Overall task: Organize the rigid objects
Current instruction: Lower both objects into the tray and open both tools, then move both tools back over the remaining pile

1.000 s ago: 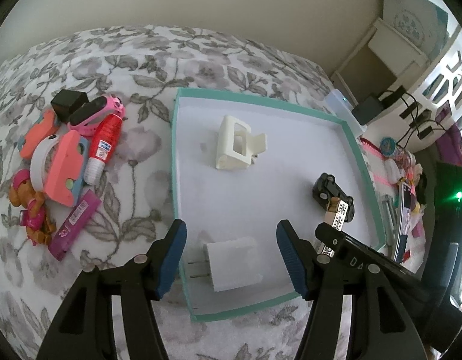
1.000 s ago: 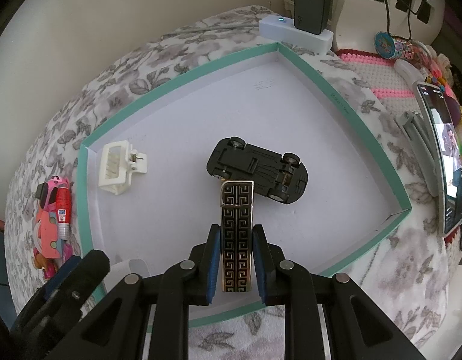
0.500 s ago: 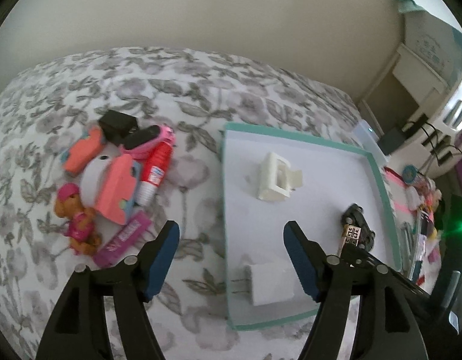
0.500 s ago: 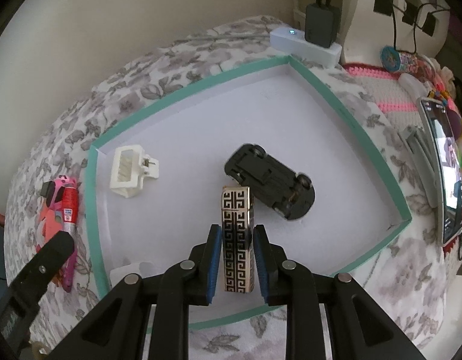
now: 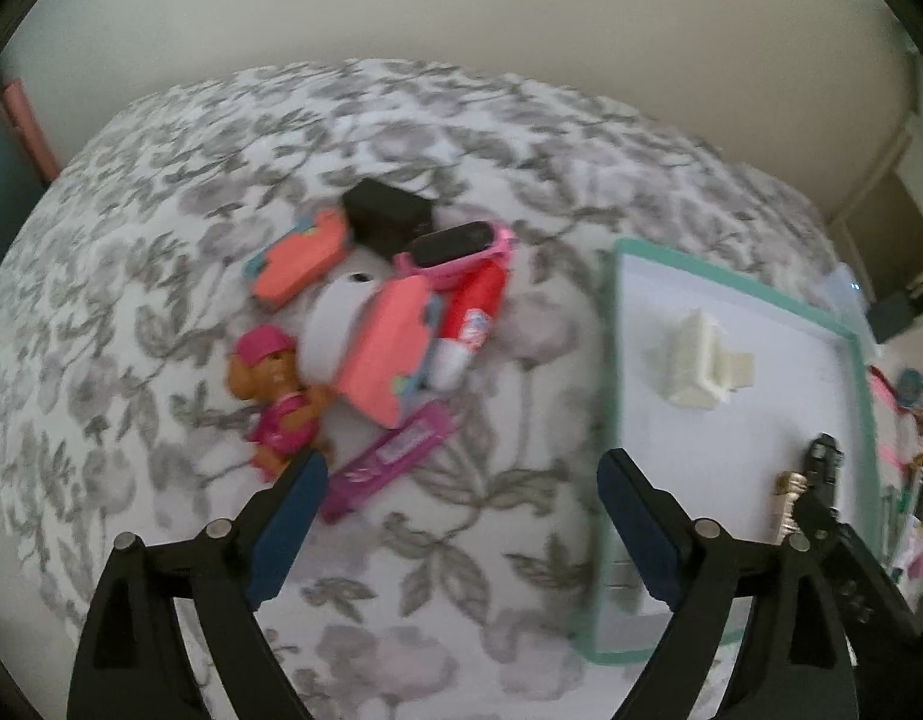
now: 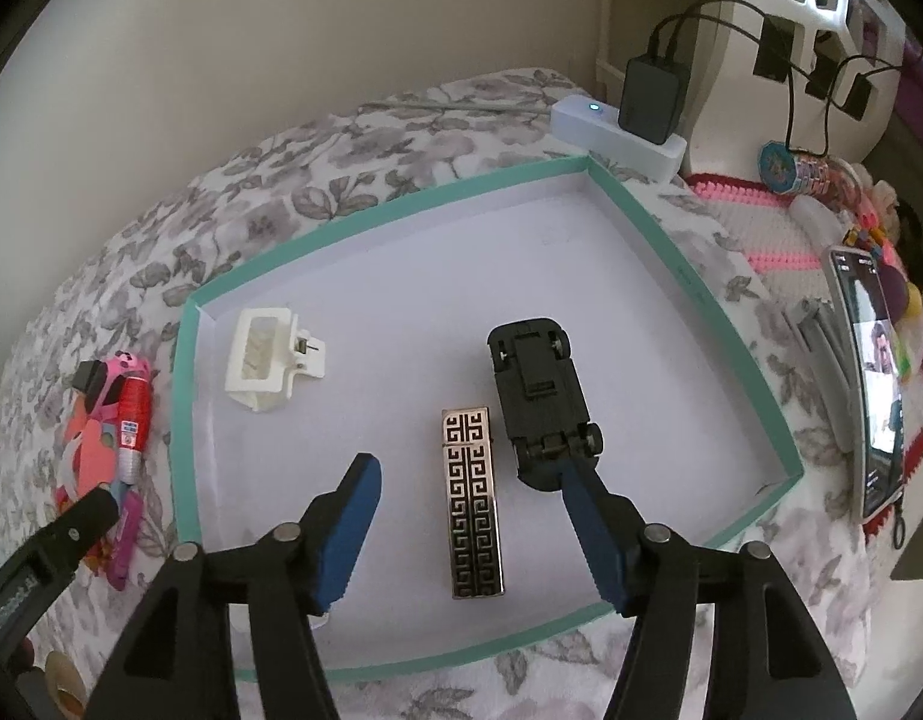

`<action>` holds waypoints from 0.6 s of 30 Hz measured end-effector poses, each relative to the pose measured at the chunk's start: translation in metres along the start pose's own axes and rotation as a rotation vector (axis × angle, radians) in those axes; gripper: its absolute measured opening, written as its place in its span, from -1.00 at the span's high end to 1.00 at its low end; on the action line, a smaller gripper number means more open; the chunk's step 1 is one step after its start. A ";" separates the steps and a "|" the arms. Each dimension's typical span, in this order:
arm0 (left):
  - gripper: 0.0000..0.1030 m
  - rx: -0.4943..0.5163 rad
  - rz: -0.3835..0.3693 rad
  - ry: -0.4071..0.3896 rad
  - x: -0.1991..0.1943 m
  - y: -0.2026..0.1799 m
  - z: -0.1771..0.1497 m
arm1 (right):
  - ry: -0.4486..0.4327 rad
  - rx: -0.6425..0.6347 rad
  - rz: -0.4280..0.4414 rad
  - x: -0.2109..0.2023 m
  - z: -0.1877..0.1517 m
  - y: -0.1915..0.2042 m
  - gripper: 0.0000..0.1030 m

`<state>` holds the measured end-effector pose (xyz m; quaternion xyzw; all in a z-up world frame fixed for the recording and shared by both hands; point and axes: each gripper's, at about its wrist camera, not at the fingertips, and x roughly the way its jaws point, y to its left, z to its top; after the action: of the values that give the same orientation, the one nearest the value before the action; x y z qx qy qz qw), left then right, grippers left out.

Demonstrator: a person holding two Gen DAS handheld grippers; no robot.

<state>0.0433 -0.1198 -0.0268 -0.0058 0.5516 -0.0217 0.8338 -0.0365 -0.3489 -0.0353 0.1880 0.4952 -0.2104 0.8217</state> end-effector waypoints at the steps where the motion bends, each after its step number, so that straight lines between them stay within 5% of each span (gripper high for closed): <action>1: -0.79 -0.007 0.008 0.005 0.001 0.002 0.000 | -0.002 -0.005 -0.002 0.000 0.000 0.001 -0.38; 9: -0.81 -0.094 0.025 0.048 0.008 0.026 0.003 | -0.022 -0.059 0.005 0.000 -0.002 0.012 -0.78; 18: -0.81 -0.188 0.059 0.056 0.006 0.055 0.007 | -0.043 -0.098 0.045 -0.002 -0.004 0.022 -1.00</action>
<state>0.0533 -0.0656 -0.0312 -0.0670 0.5743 0.0545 0.8141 -0.0285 -0.3277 -0.0327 0.1538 0.4826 -0.1714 0.8450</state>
